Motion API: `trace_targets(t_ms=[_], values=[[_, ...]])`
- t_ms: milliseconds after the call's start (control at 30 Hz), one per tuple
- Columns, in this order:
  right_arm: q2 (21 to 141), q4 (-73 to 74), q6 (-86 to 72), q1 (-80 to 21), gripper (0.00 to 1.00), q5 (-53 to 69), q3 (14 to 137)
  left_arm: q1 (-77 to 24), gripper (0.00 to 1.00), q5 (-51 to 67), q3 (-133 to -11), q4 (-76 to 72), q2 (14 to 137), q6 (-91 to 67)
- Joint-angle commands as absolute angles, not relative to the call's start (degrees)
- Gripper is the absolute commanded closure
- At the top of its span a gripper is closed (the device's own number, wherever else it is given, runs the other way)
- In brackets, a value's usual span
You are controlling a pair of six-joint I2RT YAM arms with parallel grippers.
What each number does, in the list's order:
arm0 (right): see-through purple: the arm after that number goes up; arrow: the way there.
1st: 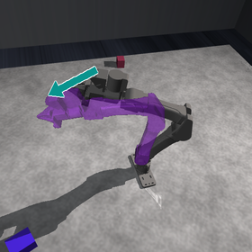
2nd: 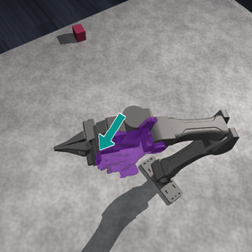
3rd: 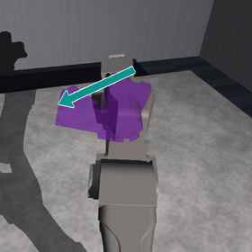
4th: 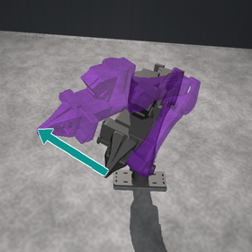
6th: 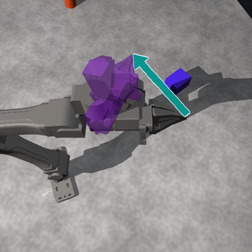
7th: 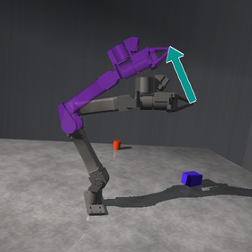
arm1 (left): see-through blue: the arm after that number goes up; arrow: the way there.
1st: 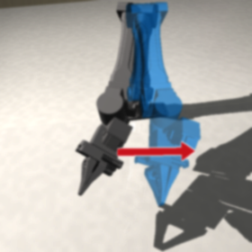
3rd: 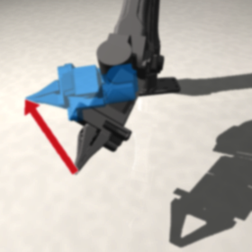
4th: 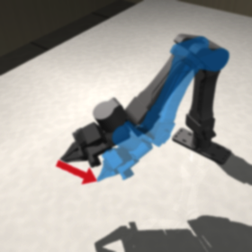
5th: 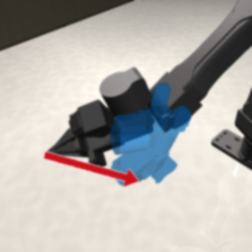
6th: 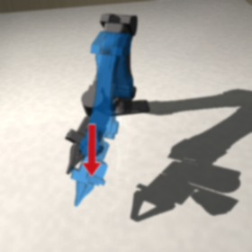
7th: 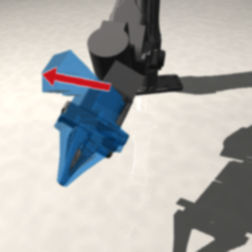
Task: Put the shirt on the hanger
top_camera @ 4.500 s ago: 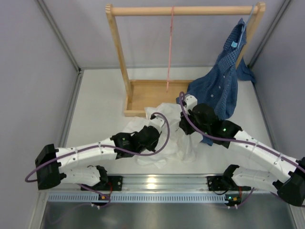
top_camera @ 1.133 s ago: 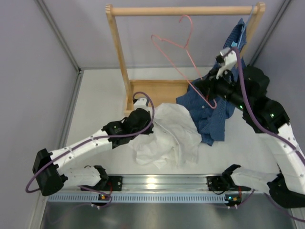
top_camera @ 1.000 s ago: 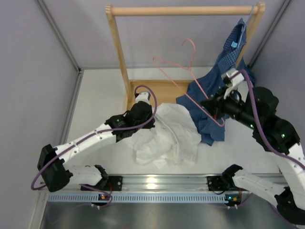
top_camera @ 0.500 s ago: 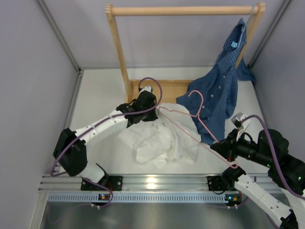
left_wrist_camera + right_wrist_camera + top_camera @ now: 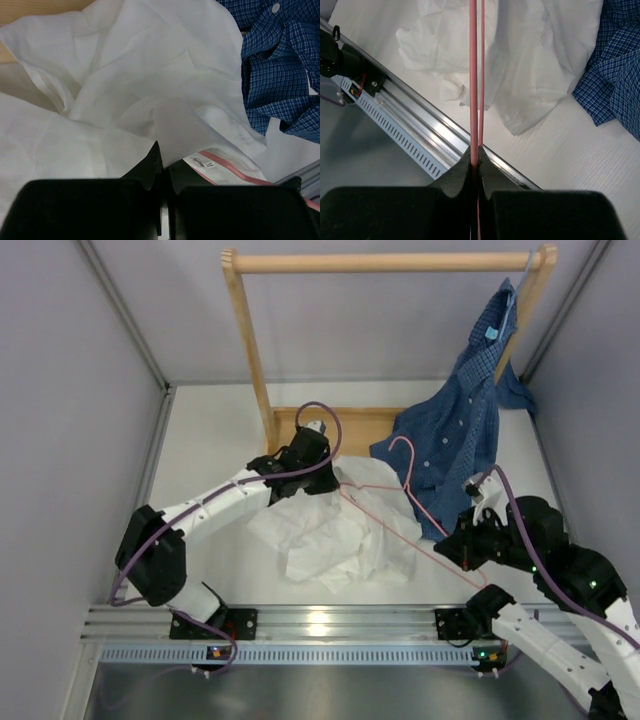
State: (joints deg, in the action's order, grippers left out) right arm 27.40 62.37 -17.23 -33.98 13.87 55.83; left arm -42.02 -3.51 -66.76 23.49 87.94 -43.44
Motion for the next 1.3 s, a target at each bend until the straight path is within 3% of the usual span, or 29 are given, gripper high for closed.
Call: trace_targets(t_ms=[0, 200, 500, 733, 1033, 1267], values=[[31.54, 55.65, -17.40, -33.49, 1.00, 12.56, 57.48, -42.45, 1.00, 2.72, -64.78, 18.98, 83.24, -45.35], [35.86, 44.48, -12.67, -33.49, 1.00, 22.22, 55.56, -46.30, 1.00, 15.54, -71.25, 22.57, 81.31, -37.19], [27.52, 20.86, -14.68, -33.57, 1.00, 32.69, 42.46, -55.01, 1.00, 17.67, -81.99, 34.44, 73.92, -27.52], [20.75, 4.50, -21.61, -33.49, 1.00, 29.01, 37.45, -66.61, 1.00, 11.43, -99.31, 45.78, 74.44, -21.54], [16.70, -4.13, -24.78, -33.57, 1.00, 34.10, 30.41, -66.62, 1.00, -22.22, -93.61, 49.04, 74.61, -26.54], [19.95, -11.06, -27.15, -33.66, 1.00, 32.00, 26.02, -67.59, 1.00, -1.42, -98.34, 47.29, 79.71, -19.61]])
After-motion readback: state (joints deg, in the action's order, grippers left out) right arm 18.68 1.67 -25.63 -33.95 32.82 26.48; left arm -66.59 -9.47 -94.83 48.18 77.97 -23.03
